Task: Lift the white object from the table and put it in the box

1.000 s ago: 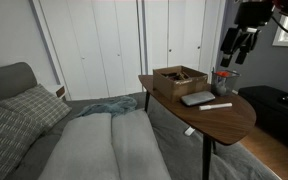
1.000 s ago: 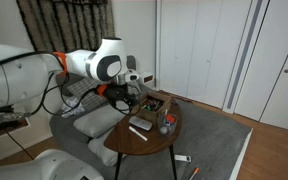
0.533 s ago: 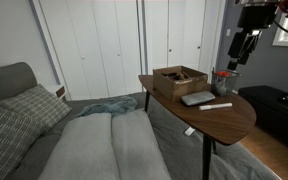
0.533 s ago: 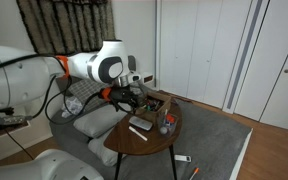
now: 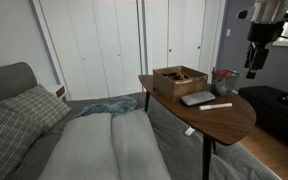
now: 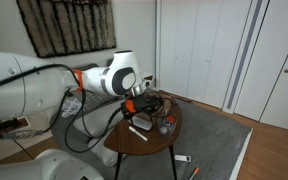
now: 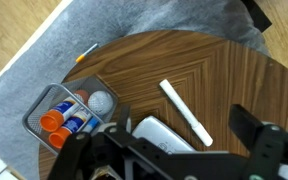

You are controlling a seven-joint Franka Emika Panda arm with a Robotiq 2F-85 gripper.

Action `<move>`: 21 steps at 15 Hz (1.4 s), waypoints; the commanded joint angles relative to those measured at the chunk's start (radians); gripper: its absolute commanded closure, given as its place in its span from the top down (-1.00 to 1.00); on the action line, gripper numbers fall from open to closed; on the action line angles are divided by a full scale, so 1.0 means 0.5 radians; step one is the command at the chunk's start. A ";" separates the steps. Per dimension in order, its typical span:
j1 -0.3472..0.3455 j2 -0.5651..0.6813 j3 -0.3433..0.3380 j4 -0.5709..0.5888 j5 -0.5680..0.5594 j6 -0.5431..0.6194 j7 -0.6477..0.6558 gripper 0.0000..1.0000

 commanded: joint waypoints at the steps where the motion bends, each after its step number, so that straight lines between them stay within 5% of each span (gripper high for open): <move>1: 0.068 0.111 -0.212 -0.068 0.016 0.391 -0.391 1.00; 4: 0.184 0.282 -0.382 -0.046 0.320 0.477 -0.684 1.00; 5: 0.035 0.179 -0.237 -0.072 0.225 0.427 -0.570 1.00; 9: 0.084 0.296 -0.289 -0.063 0.334 0.462 -0.683 1.00; 16: 0.112 0.526 0.050 -0.058 0.286 0.486 -0.494 1.00; 21: 0.110 0.628 0.156 -0.092 0.276 0.525 -0.417 0.86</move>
